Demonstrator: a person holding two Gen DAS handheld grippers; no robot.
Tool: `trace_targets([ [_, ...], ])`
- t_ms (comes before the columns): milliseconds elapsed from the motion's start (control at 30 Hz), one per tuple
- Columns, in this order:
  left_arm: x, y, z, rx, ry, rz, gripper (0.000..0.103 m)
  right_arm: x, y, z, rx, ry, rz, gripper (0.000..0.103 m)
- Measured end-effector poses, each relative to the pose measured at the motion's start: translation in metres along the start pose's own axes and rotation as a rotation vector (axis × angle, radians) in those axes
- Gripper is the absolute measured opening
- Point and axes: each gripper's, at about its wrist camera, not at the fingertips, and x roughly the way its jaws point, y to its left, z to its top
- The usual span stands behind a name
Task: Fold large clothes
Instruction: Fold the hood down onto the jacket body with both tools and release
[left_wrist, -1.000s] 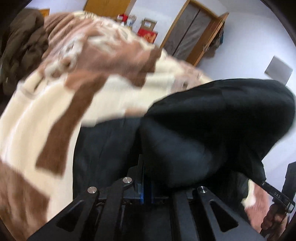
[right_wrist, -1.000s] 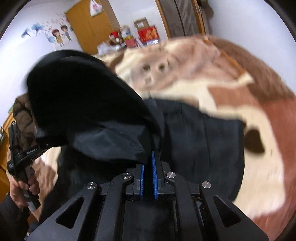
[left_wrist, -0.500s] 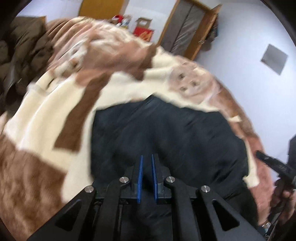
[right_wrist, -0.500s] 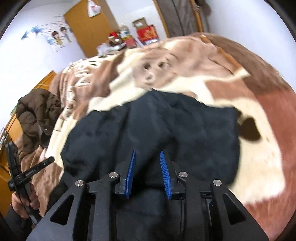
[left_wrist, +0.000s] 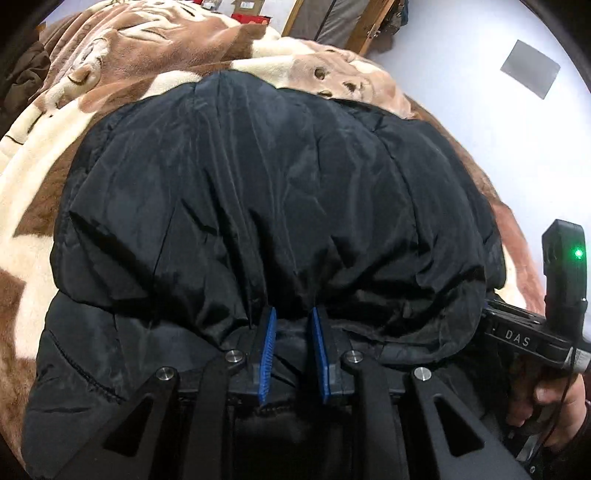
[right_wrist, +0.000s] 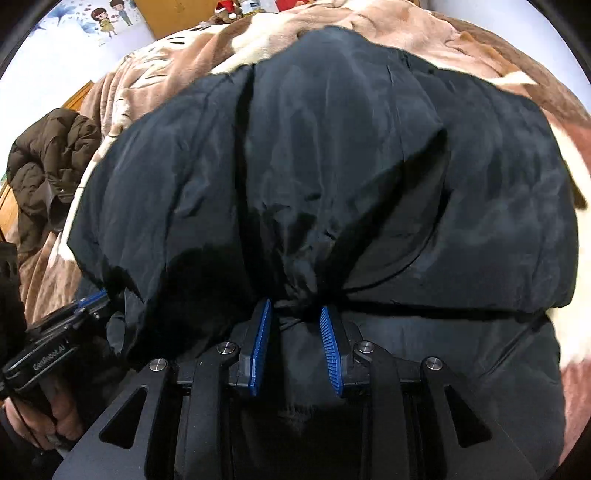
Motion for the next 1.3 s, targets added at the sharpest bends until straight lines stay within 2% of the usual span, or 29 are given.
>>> trace_targets([
  [100,0.019,-0.003,0.008,0.037,0.010,0.052,0.021,0.012,0.000,0.008,0.014,0.004,-0.021,0.028],
  [233,0.032,-0.002,0.012,0.004,0.011,0.083,0.022,0.020,-0.001,0.010,-0.007,-0.003,-0.031,0.028],
  [367,0.015,-0.006,0.012,-0.004,0.014,0.076,0.021,-0.009,0.002,0.006,0.001,-0.009,-0.028,0.029],
  [533,-0.029,-0.006,0.006,-0.002,0.001,0.034,0.022,-0.072,0.010,0.007,-0.043,-0.152,-0.001,0.030],
  [633,-0.052,-0.006,0.022,0.009,-0.074,0.026,0.022,-0.092,0.012,0.032,-0.061,-0.243,-0.001,0.030],
  [700,-0.058,-0.001,0.043,0.007,-0.132,0.055,0.025,-0.086,0.009,0.050,-0.063,-0.265,-0.020,0.030],
  [767,-0.048,0.013,0.067,-0.011,-0.174,0.122,0.031,-0.069,-0.003,0.069,-0.040,-0.260,-0.066,0.030],
  [833,-0.028,0.031,0.074,-0.056,-0.137,0.183,0.031,-0.045,-0.019,0.074,0.000,-0.208,-0.106,0.030],
  [933,-0.002,0.047,0.068,-0.095,-0.098,0.142,0.031,-0.018,-0.043,0.065,0.032,-0.166,-0.080,0.030],
  [1033,0.006,0.038,0.059,-0.033,-0.117,0.175,0.031,-0.013,-0.054,0.055,0.033,-0.179,-0.073,0.031],
  [1100,0.006,0.038,0.063,-0.041,-0.113,0.174,0.031,-0.014,-0.052,0.058,0.041,-0.162,-0.084,0.031],
  [1167,-0.006,0.037,0.065,-0.058,-0.095,0.174,0.031,-0.027,-0.044,0.066,0.055,-0.151,-0.104,0.031],
  [1200,-0.015,0.034,0.067,-0.061,-0.100,0.169,0.031,-0.044,-0.036,0.065,0.043,-0.181,-0.105,0.031],
  [1233,-0.020,0.036,0.065,-0.060,-0.113,0.155,0.031,-0.053,-0.028,0.065,0.033,-0.207,-0.089,0.031],
  [1300,-0.043,0.027,0.058,-0.048,-0.154,0.110,0.031,-0.081,-0.011,0.055,0.015,-0.264,0.000,0.031],
])
